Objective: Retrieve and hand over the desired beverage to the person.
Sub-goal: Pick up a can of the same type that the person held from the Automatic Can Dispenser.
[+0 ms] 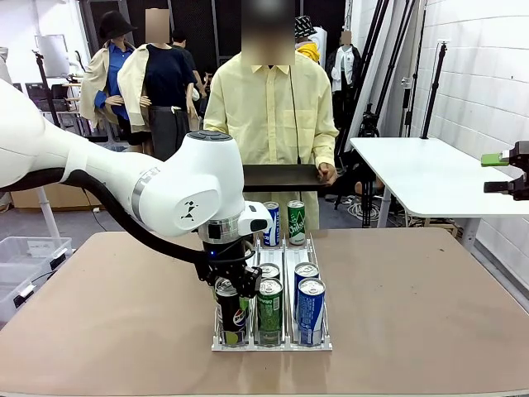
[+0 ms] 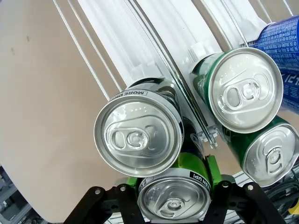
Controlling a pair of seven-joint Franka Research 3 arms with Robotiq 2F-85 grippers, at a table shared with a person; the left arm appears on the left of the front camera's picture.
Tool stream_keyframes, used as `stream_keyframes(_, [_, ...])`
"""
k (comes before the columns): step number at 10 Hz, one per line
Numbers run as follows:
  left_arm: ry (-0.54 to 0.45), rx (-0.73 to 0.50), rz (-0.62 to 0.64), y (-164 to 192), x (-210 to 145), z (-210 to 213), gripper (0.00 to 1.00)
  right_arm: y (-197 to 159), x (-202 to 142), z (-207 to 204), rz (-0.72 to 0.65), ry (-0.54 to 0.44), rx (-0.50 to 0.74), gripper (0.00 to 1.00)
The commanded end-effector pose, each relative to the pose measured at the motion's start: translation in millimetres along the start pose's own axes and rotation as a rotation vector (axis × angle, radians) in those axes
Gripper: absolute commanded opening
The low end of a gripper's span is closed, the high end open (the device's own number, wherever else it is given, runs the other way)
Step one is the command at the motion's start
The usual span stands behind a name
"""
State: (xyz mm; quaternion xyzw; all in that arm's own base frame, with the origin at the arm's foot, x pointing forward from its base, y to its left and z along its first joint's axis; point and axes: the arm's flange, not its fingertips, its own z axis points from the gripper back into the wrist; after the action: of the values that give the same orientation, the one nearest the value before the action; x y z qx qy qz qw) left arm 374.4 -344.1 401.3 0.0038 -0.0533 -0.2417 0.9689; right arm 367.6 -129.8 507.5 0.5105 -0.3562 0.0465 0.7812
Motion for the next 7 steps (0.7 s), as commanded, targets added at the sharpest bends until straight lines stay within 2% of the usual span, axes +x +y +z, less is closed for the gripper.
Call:
stream_keyframes(1, [0.0, 0.0, 0.0, 0, 0, 0, 0.0, 0, 2, -1, -0.002, -0.006, 0.014, 1.0])
stream_keyframes(3, [0.0, 0.0, 0.0, 0, 0, 0, 0.0, 0, 2, -1, -0.002, -0.006, 0.014, 1.0])
stream_keyframes(7, [-0.015, 0.012, -0.006, 12, 23, 95, 0.0, 0, 2, -1, -0.002, -0.006, 0.014, 1.0])
